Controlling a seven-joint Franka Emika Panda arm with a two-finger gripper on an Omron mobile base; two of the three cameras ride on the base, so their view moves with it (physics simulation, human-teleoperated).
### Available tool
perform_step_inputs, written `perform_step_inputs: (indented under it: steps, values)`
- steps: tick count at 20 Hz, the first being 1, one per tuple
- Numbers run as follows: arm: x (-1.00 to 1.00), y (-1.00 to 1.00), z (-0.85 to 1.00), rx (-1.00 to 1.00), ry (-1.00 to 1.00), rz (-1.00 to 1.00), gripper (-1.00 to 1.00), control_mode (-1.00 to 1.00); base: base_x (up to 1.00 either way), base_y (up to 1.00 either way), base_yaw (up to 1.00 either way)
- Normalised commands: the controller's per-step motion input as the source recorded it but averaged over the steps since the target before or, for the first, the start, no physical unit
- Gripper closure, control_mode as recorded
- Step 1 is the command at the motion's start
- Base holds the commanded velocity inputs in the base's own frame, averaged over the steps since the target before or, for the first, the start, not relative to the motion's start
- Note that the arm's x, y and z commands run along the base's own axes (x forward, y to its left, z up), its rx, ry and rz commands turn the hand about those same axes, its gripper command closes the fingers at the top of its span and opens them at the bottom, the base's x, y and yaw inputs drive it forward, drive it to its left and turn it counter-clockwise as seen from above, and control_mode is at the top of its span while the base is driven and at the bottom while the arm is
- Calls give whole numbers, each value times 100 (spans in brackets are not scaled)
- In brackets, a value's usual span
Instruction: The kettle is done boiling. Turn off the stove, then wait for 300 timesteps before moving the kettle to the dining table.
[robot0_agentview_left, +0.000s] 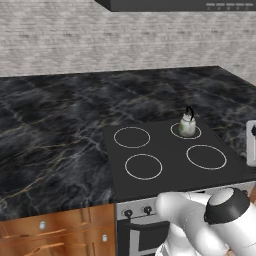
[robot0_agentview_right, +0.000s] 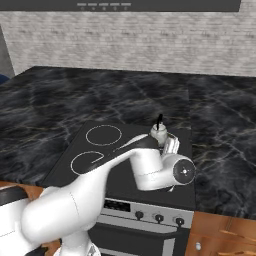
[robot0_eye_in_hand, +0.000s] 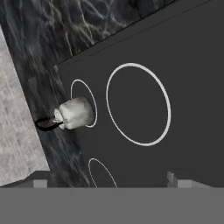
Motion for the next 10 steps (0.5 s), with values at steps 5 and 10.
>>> perform_step_inputs:
  steps: [5,10]
  values:
    - [7,27,36,-30,0,10,-100,-100,0,0,0]
    - [17,28,34,-28,3,12,-100,-100,0,0,0]
